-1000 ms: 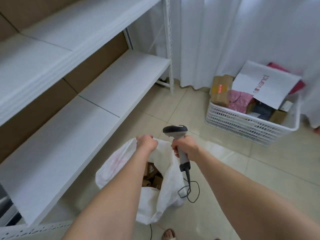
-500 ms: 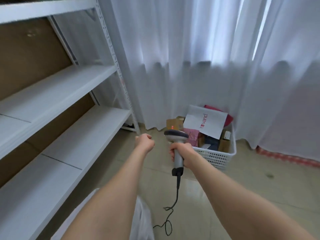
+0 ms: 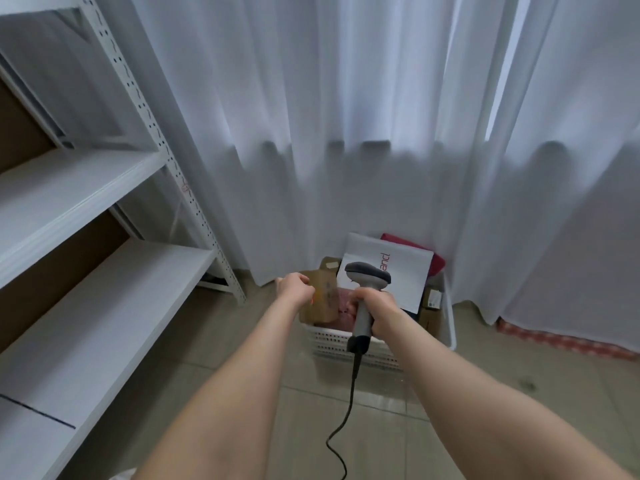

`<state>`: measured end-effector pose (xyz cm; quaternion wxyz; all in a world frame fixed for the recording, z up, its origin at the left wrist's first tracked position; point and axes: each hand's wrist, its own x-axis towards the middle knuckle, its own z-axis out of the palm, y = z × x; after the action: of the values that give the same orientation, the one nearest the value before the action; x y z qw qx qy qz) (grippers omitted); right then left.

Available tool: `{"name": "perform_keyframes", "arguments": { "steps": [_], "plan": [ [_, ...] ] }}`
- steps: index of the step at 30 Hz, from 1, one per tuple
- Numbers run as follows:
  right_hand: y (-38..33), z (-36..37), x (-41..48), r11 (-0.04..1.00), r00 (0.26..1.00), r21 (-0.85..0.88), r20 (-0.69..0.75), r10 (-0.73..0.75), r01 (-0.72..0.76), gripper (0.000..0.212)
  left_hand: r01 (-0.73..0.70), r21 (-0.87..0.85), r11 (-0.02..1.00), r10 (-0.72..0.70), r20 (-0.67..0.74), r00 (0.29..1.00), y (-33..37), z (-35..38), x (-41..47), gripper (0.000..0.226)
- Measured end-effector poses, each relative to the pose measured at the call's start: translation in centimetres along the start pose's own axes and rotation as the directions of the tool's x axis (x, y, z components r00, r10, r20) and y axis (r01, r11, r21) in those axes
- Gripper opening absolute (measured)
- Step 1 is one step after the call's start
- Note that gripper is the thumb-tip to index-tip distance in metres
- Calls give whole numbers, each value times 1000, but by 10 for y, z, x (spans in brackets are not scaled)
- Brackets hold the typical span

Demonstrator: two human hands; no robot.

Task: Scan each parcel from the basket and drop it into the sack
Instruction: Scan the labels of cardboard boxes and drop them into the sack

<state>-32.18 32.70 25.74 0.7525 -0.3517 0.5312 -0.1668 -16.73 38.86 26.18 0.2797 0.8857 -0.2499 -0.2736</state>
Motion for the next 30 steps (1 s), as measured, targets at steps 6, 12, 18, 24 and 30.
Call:
{"name": "perform_keyframes", "arguments": {
  "steps": [6, 12, 18, 24, 30],
  "plan": [
    [-53, 2, 82, 998, 998, 15, 19, 67, -67, 5, 37, 67, 997, -40, 41, 998, 36, 26, 92, 36],
    [-78, 6, 178, 983, 985, 63, 30, 170, -172, 10, 95, 103, 990, -103, 77, 992, 52, 57, 172, 36],
    [-92, 12, 293, 959, 958, 22, 52, 281, -283, 27, 214, 132, 968, -227, 89, 970, 53, 86, 267, 46],
    [-85, 26, 394, 935, 935, -11, 3, 355, -355, 18, 314, 160, 936, -333, 106, 937, 22, 120, 352, 57],
    [-56, 57, 490, 920, 916, -9, -86, 391, -393, 24, 389, 103, 916, -398, 88, 913, -31, 151, 444, 66]
  ]
}}
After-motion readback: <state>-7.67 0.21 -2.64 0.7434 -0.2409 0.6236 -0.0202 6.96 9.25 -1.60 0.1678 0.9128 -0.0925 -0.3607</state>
